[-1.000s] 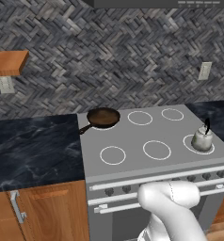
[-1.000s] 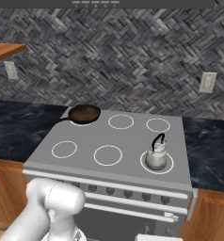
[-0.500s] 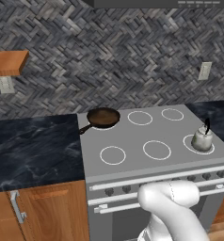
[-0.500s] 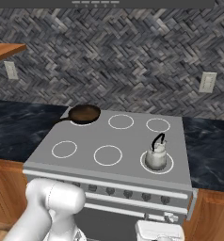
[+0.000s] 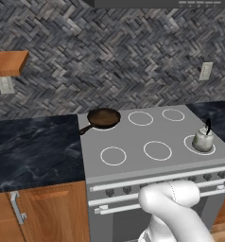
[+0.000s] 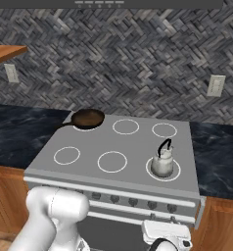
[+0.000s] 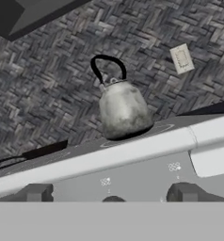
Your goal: Pick the kettle from the counter and place it on a stove burner. Then turn the burner on.
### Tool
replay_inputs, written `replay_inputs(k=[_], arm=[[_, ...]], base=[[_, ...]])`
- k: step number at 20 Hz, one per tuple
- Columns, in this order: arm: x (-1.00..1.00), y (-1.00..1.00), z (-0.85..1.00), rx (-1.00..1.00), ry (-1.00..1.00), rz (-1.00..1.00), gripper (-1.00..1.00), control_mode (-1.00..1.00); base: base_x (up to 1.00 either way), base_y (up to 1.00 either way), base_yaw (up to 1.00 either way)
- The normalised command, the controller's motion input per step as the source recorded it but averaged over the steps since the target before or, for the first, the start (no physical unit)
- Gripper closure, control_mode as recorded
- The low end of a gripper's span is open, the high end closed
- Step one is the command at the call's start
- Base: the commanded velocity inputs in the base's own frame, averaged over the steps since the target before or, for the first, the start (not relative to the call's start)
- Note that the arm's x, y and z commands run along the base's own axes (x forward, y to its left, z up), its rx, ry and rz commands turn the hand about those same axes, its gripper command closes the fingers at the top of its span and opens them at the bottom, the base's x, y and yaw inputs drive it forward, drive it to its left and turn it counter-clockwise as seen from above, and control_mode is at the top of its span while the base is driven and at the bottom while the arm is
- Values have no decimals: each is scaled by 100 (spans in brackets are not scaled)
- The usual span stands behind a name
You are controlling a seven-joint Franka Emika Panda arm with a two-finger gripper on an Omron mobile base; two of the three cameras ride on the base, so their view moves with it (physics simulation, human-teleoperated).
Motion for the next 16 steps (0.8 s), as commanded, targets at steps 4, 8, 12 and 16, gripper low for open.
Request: replay_inputs(k=[4,8,12,16], arm=[[32,0,0,0,0,0,-100,-100],[29,0,-2,0,0,0,-100,-100],[29,0,-10,0,0,0,-100,-100],[17,-18,-25,0,0,0,-100,-100]], base=[[0,0,0],[0,0,0],[0,0,0],[0,0,0]])
